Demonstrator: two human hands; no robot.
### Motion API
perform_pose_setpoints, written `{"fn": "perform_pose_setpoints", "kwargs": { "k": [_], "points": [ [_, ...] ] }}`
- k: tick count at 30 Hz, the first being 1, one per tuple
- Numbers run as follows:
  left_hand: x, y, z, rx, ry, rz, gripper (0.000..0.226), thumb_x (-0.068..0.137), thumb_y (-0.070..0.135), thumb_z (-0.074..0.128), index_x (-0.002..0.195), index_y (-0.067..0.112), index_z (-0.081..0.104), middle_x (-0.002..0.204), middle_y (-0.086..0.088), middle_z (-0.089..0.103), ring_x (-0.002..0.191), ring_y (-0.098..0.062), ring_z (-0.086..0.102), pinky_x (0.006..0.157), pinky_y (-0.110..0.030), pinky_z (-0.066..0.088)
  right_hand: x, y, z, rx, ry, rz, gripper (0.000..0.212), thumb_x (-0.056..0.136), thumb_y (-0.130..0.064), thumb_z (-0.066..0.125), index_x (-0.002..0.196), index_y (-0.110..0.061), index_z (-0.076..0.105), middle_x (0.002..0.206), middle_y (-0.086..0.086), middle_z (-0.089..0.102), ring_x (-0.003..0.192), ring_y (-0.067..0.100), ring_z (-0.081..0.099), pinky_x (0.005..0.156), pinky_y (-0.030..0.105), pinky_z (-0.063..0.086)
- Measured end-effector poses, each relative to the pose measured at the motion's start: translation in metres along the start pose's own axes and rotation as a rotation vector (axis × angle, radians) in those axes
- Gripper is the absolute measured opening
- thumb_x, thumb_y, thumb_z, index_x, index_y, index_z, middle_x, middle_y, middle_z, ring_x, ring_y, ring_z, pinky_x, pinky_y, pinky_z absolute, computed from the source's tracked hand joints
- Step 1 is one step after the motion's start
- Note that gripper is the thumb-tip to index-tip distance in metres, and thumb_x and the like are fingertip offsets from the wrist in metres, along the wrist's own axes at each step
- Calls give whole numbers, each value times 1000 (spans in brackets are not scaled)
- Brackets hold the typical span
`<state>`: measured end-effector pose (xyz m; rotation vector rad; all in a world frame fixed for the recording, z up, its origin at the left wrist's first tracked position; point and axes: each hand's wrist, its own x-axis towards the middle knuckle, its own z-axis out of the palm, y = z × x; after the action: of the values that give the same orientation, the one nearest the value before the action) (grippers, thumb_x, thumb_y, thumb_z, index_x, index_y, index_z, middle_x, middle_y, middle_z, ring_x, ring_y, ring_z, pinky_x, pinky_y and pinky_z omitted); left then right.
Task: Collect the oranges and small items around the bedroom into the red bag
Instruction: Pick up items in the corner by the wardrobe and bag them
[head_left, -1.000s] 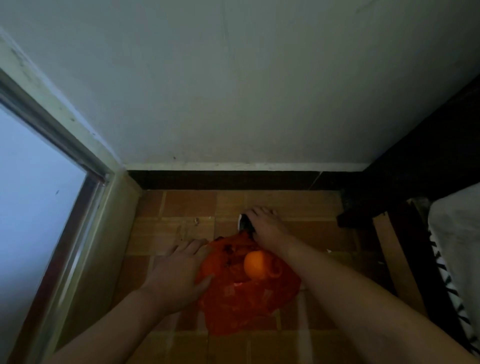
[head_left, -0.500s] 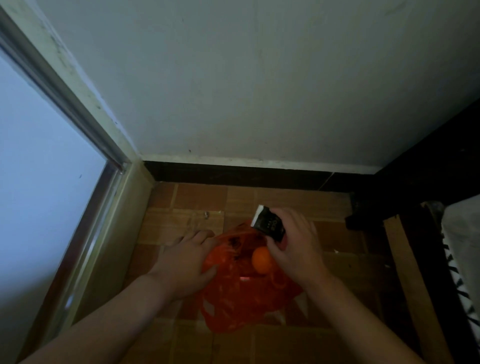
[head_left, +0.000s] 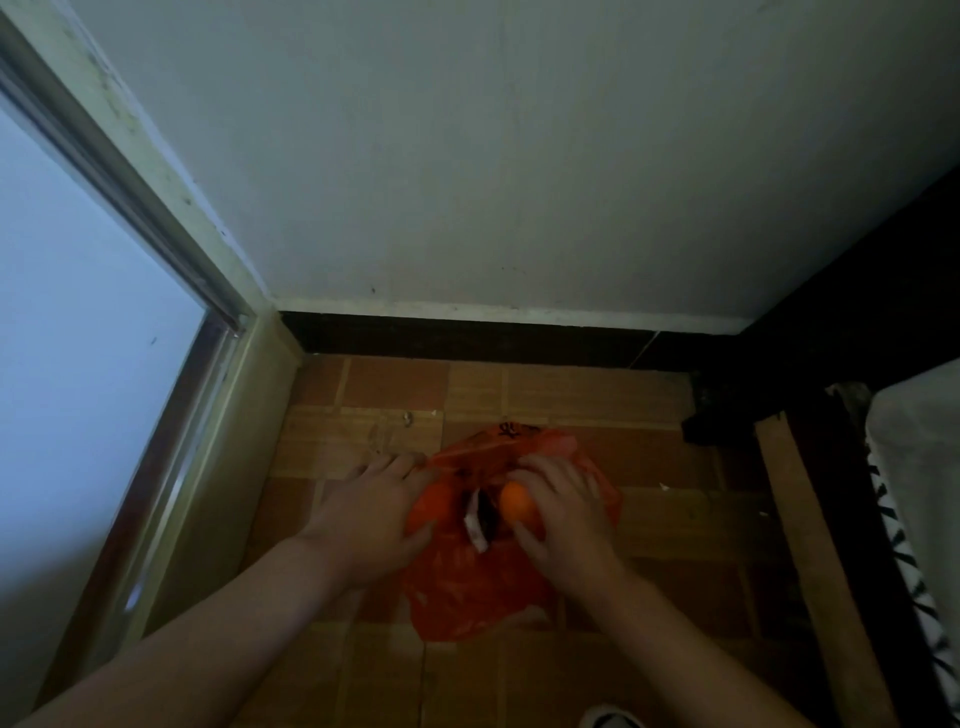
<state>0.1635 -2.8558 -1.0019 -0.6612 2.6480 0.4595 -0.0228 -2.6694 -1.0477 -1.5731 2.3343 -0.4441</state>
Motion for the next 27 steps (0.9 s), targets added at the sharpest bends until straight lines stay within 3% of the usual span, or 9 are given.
{"fn": "perform_pose_setpoints", "kwargs": {
  "k": [3,6,10,12,15,18,23,25,27],
  "points": [
    [-6,-1,2,15,-13,-70,81,91,66,45,161,35,17,163,6,29,148,-19,33,115,-47,39,-3,15,-5,-35,58,120,59,84,-39,73,139,-30,52,148,-2,44,138,21,37,108,43,36],
    [-12,3,9,14,-36,-161,94,88,66,51,161,34,1,159,2,34,143,-25,40,112,-48,42,-4,21,-4,-45,-14,194,70,85,-45,72,147,-32,44,154,-3,36,143,22,32,113,46,35],
    [-15,9,18,-17,-124,-286,101,89,58,60,163,27,-1,157,-6,40,135,-29,52,100,-42,52,-6,20,-1,-48,-55,215,72,89,-47,69,152,-32,38,153,-6,34,143,20,31,116,45,33],
    [-13,12,20,-14,-151,-352,91,90,48,64,160,24,12,153,-9,46,126,-28,61,92,-41,57,-4,18,1,-46,-84,232,71,91,-45,69,152,-32,38,151,-5,36,143,20,32,117,43,32],
    [-8,19,14,41,-125,-393,51,94,31,59,142,19,46,130,-3,65,111,-23,69,80,-36,57,-1,16,4,-39,-127,259,68,91,-44,69,151,-32,39,149,-4,40,143,23,35,119,43,32],
    [-7,22,2,101,-161,-389,26,97,28,55,121,23,64,116,1,69,104,-19,70,77,-31,56,1,17,6,-28,-183,288,64,94,-46,64,151,-31,40,148,-3,45,141,24,39,118,41,31],
    [-6,17,-9,22,-65,-388,8,95,34,55,96,30,61,93,6,66,92,-19,69,69,-31,50,0,16,8,24,-122,249,46,97,-27,63,142,-28,53,146,-2,53,137,20,47,116,40,34],
    [-3,18,-13,-15,-8,-389,12,97,35,53,87,29,49,80,8,54,81,-19,63,66,-31,46,-1,15,8,62,-66,230,42,94,-17,65,135,-24,61,141,1,60,134,23,53,114,40,38],
    [0,19,-17,-43,82,-375,17,100,39,49,89,27,45,81,5,57,80,-21,64,65,-33,51,-2,14,5,111,-16,225,38,93,-13,67,130,-22,65,138,1,63,132,21,55,113,39,40]
  ]
}}
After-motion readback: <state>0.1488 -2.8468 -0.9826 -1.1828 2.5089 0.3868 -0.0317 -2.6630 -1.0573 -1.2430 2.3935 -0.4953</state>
